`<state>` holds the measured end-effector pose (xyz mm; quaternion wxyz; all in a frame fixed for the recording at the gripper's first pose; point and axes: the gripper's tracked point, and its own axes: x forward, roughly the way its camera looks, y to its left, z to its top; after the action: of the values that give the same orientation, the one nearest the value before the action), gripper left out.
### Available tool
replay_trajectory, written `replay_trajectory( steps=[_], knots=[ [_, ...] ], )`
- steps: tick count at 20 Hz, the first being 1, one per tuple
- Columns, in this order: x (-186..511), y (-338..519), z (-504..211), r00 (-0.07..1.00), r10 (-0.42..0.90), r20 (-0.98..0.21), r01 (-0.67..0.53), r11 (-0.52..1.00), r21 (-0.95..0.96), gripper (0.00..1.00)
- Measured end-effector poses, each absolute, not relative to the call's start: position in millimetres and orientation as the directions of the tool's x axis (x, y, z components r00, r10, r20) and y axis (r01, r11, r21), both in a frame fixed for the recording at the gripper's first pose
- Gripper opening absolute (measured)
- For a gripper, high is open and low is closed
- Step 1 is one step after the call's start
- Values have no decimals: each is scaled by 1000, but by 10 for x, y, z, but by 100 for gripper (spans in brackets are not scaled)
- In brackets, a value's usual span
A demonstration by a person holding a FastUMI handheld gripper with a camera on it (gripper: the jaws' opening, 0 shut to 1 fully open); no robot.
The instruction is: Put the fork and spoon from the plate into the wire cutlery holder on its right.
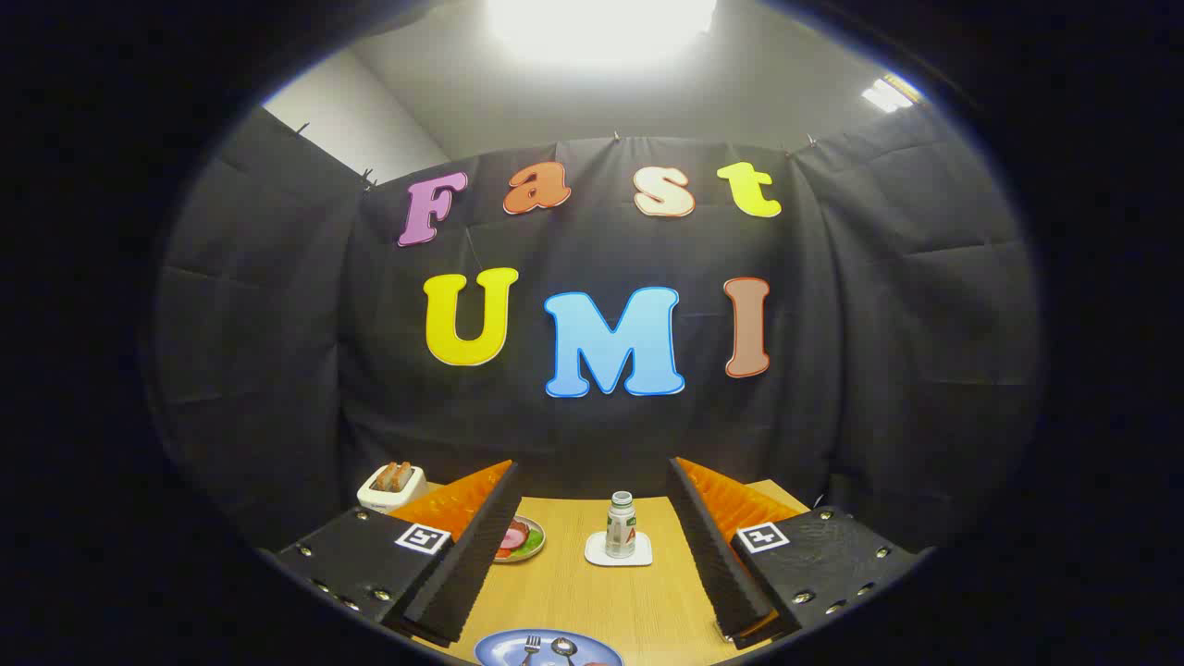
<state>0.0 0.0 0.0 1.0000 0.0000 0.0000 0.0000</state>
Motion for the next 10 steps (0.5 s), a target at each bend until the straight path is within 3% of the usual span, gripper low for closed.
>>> replay_trajectory(
  steps=[10],
  knots=[
    [4, 44, -96, 1000, 19, -26, -19, 999, -29, 97]
  ],
)
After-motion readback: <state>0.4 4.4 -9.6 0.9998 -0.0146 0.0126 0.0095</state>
